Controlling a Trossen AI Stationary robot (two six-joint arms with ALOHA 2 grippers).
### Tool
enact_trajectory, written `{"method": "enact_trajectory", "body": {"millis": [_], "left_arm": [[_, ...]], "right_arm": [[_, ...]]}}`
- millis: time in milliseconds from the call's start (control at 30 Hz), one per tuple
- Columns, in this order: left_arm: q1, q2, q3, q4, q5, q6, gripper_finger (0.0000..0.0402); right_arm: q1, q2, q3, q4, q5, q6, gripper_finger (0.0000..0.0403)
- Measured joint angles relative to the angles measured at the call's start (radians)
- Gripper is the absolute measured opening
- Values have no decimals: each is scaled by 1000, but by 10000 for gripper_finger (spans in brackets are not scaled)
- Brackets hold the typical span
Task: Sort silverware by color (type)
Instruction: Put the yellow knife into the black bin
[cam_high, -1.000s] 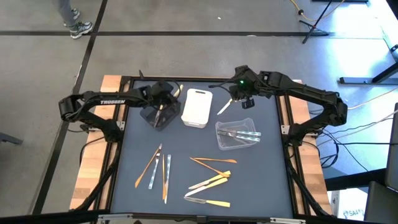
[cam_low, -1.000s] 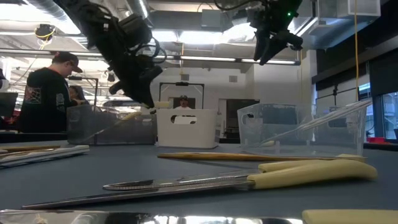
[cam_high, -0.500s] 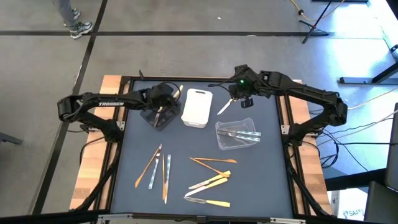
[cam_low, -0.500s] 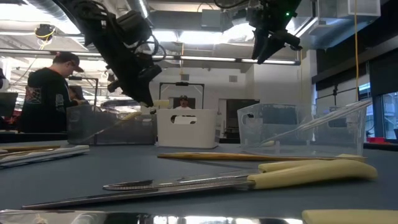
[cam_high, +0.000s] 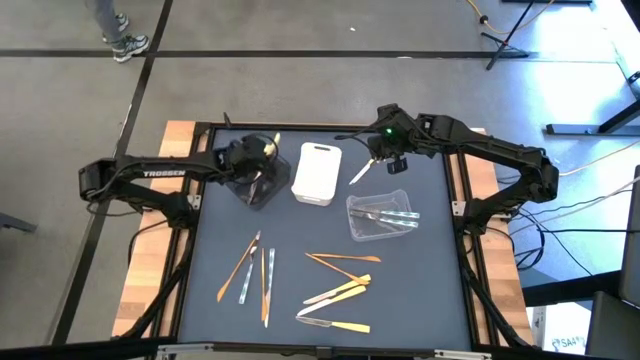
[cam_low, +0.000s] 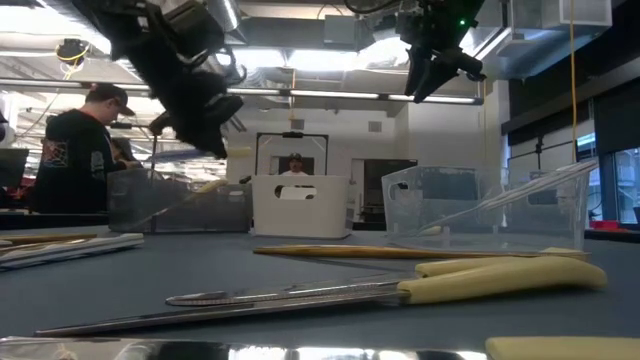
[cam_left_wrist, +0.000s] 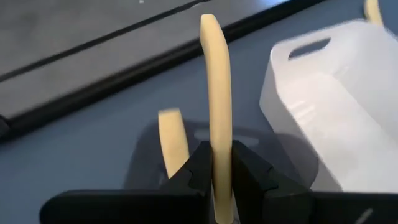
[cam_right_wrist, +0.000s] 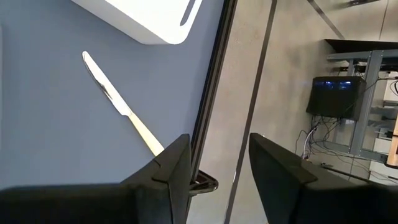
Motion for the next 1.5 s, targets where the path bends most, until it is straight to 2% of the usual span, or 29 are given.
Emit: {"method": "enact_trajectory", "body": {"millis": [167, 333, 1500], "left_arm": [[-25, 0, -105, 111, -22, -63, 32], [-32, 0, -159, 177, -24, -71, 32], [-32, 0, -204, 188, 38, -122, 46]], "right_arm": [[0, 0, 0, 1, -5, 0, 152], [0, 0, 0, 1, -7, 0, 152], [0, 0, 0, 1, -8, 0, 152]]}}
